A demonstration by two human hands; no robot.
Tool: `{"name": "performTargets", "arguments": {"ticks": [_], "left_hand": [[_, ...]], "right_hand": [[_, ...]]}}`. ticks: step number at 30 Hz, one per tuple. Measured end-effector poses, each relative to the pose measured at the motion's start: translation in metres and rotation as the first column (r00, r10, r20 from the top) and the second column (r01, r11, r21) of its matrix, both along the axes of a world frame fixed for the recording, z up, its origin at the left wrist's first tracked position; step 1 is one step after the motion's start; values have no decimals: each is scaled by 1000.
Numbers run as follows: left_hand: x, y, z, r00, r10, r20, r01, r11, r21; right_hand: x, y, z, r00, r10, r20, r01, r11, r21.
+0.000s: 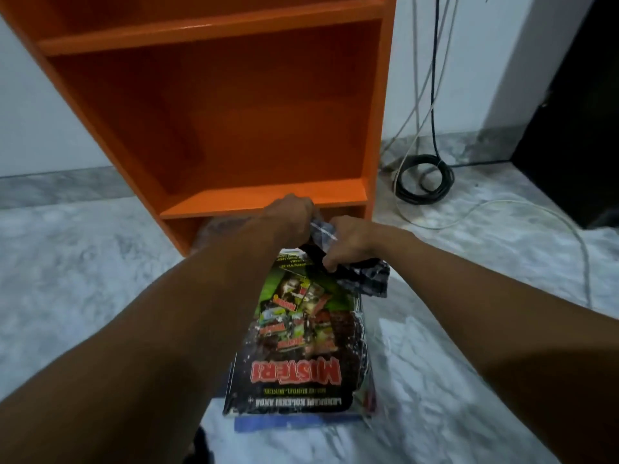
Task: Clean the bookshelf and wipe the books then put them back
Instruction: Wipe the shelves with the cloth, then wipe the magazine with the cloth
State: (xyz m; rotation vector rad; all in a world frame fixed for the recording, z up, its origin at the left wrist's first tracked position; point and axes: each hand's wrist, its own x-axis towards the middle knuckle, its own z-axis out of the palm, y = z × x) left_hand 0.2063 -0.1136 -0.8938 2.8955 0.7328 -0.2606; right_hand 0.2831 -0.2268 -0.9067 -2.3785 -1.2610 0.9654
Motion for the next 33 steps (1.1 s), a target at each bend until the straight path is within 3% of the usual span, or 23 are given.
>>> {"name": "performTargets", "arguments": {"ticks": [4,15,18,20,33], "left_hand": [[-40,-15,5,990,139,-13,-138,990,10],[-91,-24,35,967,249,-48,-249,968,18],[-86,-25,23,953,276,-126,-288,954,-83],[-81,-26,17,954,283,-102,-294,948,-121],[-70,21,-85,904,426,-38,-420,867,-268]], "right_hand": [[-27,-4,-13,997,24,73,-29,997,69],[-73,-5,11,936,64,346,-108,988,111],[-73,-6,13,906,63,419,-100,993,67],[-68,-7,13,889,41,456,-76,995,58],[-37,8,-25,880,-224,418,178,973,147]]}}
